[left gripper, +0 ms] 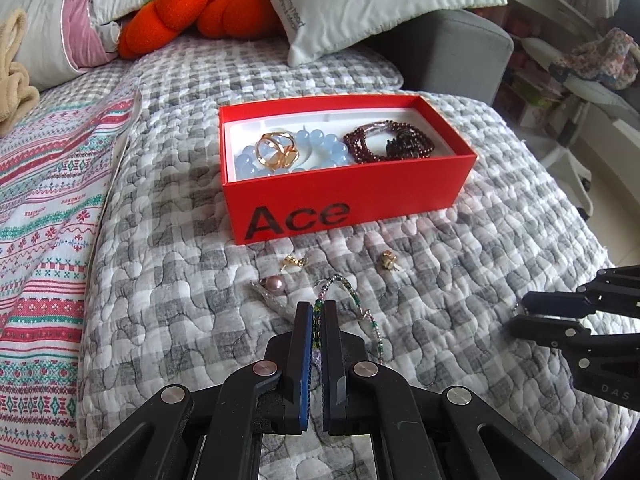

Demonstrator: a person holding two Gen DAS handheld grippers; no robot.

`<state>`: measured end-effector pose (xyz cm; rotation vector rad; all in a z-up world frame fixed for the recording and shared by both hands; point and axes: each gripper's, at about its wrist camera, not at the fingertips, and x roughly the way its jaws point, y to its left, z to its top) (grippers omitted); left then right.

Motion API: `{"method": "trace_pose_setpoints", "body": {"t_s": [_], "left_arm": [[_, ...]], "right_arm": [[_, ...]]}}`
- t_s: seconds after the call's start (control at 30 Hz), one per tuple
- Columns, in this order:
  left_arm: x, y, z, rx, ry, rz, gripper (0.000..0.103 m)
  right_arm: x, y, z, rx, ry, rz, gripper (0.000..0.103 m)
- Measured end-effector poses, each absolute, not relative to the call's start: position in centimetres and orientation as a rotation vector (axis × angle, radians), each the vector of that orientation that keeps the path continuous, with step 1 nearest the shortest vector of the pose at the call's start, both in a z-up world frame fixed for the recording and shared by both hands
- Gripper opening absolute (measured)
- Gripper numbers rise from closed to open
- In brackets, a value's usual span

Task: Organize jewelry
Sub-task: 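Grasp the small silver ring with the right tool while the left tool lifts the green bracelet, then carry the green bracelet and silver ring toward the red box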

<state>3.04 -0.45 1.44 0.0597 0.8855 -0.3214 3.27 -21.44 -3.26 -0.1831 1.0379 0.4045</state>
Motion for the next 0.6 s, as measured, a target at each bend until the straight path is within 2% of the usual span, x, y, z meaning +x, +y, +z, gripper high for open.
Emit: {"method": "trace_pose_setpoints", "body": {"t_s": [0.13,0.6], "left_arm": [[3.1,-0.4,1.7,0.052,0.878,-0.317,0.000],[3.7,0.2,3.9,0.000,0.822,-0.310,0.000]], "right_arm": [[3.1,-21.2,-3.2,-0.191,1.037,0.405,0.018],[4.0,-20.9,-1.9,-0.166,1.020,0.410,0.017]]}}
